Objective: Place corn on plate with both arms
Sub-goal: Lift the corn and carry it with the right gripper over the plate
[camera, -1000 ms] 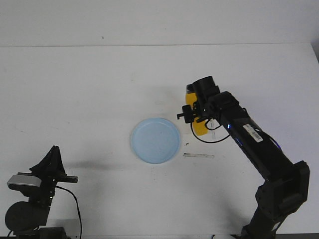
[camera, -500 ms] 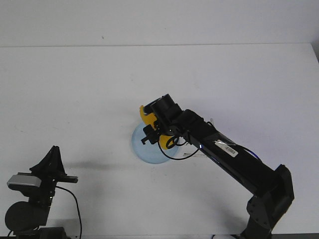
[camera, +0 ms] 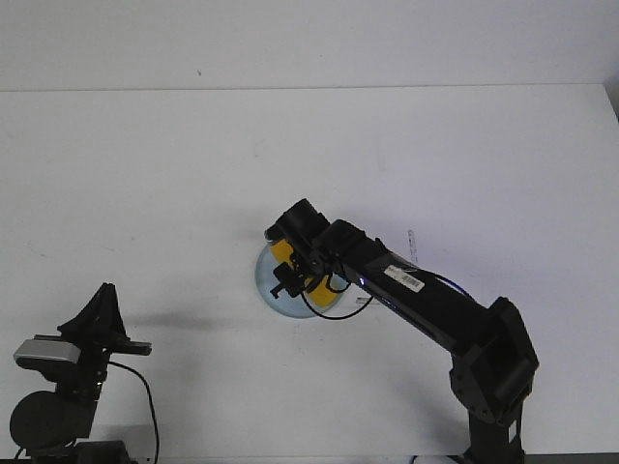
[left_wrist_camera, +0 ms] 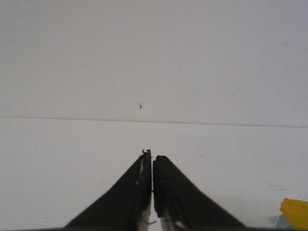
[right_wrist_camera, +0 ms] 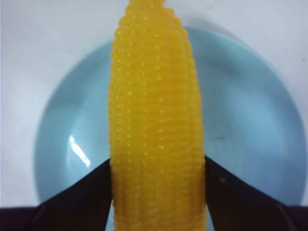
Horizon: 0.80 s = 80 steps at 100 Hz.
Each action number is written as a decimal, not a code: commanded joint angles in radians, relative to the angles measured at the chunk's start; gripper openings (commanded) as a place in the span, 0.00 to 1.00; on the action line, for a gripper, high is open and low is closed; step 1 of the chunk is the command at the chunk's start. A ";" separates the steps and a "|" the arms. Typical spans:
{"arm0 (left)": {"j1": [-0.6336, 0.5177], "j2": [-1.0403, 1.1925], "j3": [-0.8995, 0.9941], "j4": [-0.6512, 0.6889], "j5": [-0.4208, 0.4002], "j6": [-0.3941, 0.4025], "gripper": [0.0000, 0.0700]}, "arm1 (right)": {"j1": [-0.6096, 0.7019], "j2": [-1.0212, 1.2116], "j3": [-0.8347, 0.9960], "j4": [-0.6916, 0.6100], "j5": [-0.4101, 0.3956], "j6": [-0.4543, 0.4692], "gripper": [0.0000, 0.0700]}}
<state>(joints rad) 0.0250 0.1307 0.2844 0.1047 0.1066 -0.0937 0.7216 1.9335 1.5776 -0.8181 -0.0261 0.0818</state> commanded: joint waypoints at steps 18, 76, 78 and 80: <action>0.001 -0.002 0.002 0.016 -0.002 -0.004 0.00 | 0.012 0.031 0.013 0.006 0.000 -0.007 0.55; 0.001 -0.002 0.002 0.016 -0.002 -0.004 0.00 | 0.017 -0.020 0.027 0.035 0.000 -0.012 0.64; 0.001 -0.002 0.002 0.016 -0.002 -0.004 0.00 | 0.017 -0.025 0.027 0.039 0.000 -0.013 0.64; 0.001 -0.002 0.002 0.016 -0.002 -0.004 0.00 | 0.017 -0.031 0.027 0.043 0.000 -0.013 0.64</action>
<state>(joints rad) 0.0250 0.1307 0.2844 0.1047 0.1066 -0.0937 0.7258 1.9289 1.5776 -0.7925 -0.0261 0.0814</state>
